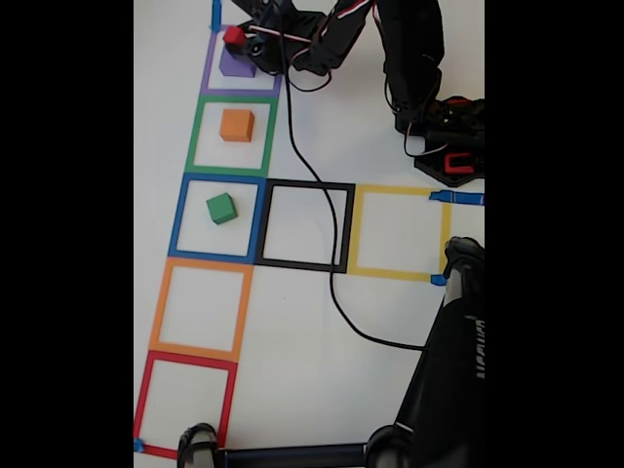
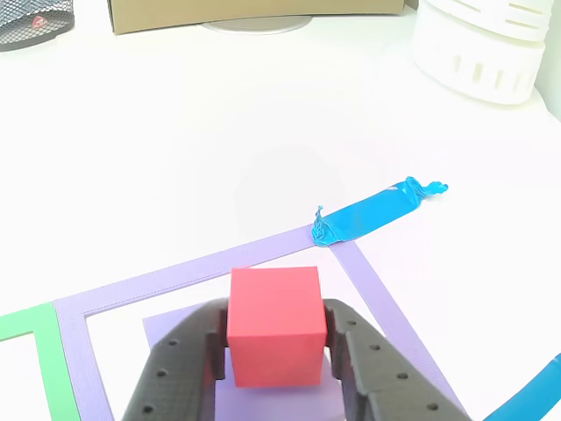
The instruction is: Tower of hanoi
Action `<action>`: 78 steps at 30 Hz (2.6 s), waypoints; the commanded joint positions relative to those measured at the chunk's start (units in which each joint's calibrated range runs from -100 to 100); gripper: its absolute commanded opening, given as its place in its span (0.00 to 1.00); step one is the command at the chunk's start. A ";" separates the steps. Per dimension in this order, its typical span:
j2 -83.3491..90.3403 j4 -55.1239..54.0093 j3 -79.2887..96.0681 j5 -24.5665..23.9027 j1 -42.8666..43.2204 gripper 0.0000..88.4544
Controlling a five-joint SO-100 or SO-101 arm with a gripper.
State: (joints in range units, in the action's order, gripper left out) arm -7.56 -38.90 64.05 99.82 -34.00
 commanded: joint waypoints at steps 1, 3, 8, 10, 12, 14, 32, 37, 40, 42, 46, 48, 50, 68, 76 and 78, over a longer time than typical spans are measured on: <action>0.33 -2.08 -2.15 0.18 0.34 0.05; 0.25 -2.08 -2.15 0.18 0.44 0.05; 0.17 -2.08 -1.60 0.18 0.82 0.05; 0.17 -2.24 -1.24 0.18 0.82 0.06; 0.17 -2.40 -0.78 0.18 0.63 0.07; -0.16 -2.40 -0.51 0.18 0.25 0.08; -0.40 -3.70 0.85 0.18 -0.71 0.23; 3.40 -2.16 1.13 0.18 0.15 0.23; 8.16 1.73 0.95 0.18 0.63 0.21; 12.12 6.18 0.22 0.18 0.44 0.20; 23.58 22.30 -1.96 0.18 0.54 0.07; 28.99 30.80 -3.69 0.18 1.11 0.05; 34.56 43.03 -6.87 0.18 1.49 0.03; 51.84 117.36 -49.60 0.18 23.83 0.01; 52.41 127.88 -61.05 0.18 38.22 0.01; 52.97 128.61 -61.51 0.18 41.00 0.01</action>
State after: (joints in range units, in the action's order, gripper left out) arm 43.35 88.15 6.33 99.82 2.17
